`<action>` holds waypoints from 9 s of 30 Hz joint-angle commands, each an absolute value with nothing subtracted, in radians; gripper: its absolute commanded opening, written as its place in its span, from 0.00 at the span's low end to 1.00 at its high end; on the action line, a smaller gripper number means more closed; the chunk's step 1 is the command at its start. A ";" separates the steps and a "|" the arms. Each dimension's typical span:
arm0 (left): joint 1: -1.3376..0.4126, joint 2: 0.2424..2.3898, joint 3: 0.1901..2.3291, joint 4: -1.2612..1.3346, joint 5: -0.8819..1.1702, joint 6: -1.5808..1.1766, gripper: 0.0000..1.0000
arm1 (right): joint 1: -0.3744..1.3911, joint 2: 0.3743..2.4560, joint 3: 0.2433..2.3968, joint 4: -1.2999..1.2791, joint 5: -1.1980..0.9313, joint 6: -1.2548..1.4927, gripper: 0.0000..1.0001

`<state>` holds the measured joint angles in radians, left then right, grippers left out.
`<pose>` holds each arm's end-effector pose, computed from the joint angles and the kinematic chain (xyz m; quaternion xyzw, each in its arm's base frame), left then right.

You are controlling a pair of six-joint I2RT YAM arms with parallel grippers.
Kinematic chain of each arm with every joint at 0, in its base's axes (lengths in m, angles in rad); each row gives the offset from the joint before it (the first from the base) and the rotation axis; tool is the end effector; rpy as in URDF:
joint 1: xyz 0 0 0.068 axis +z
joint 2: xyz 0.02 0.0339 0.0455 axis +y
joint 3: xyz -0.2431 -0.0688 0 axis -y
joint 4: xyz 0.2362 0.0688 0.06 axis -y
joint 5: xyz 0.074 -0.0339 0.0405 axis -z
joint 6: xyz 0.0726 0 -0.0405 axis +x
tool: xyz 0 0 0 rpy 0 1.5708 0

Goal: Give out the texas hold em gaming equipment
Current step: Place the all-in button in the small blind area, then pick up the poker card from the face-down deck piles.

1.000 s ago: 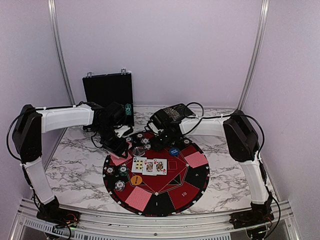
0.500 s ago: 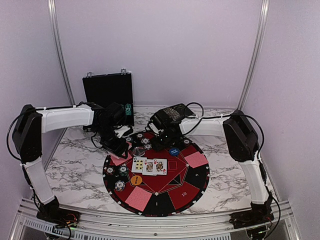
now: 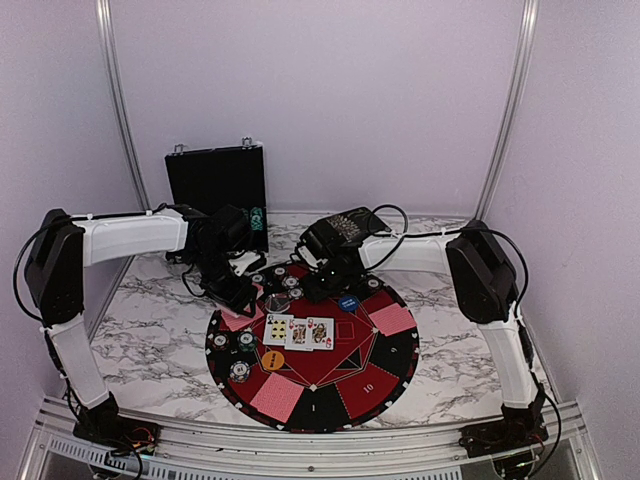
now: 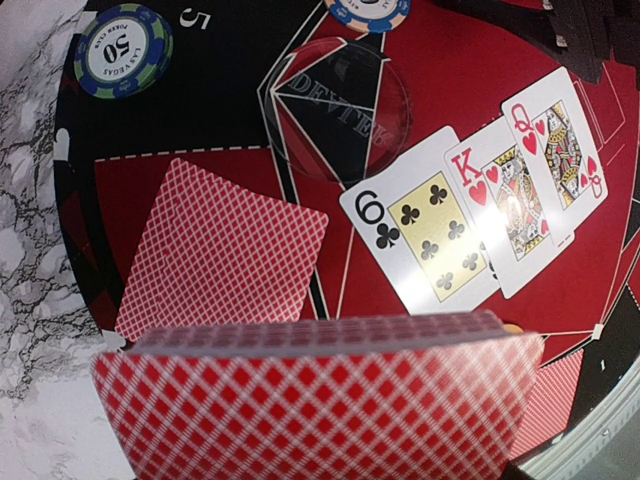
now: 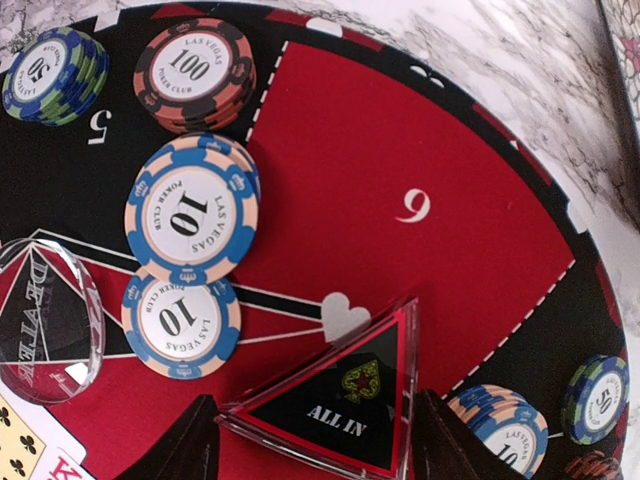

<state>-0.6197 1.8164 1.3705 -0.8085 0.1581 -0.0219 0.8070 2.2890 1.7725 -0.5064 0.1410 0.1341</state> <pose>0.2892 -0.2204 0.1631 0.3018 0.9371 -0.1235 0.1244 0.3470 0.3475 0.1076 -0.2990 0.9128 0.0619 0.2713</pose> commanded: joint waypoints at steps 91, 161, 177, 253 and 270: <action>-0.765 1.830 1.484 -0.868 0.150 -0.070 0.34 | 0.603 1.777 1.050 0.301 -0.760 0.739 0.64; -0.888 1.941 1.700 -0.933 0.136 -0.054 0.34 | 0.715 1.928 1.042 0.511 -0.790 0.958 0.58; -0.888 1.932 1.695 -0.934 0.130 -0.052 0.34 | 0.690 1.877 1.044 0.453 -0.771 0.914 0.54; -0.879 1.932 1.654 -0.933 0.096 -0.053 0.34 | 0.624 1.794 0.907 0.622 -0.835 1.065 0.00; -0.864 1.892 1.586 -0.907 0.093 -0.064 0.34 | 0.493 1.732 0.841 0.620 -0.983 1.040 0.00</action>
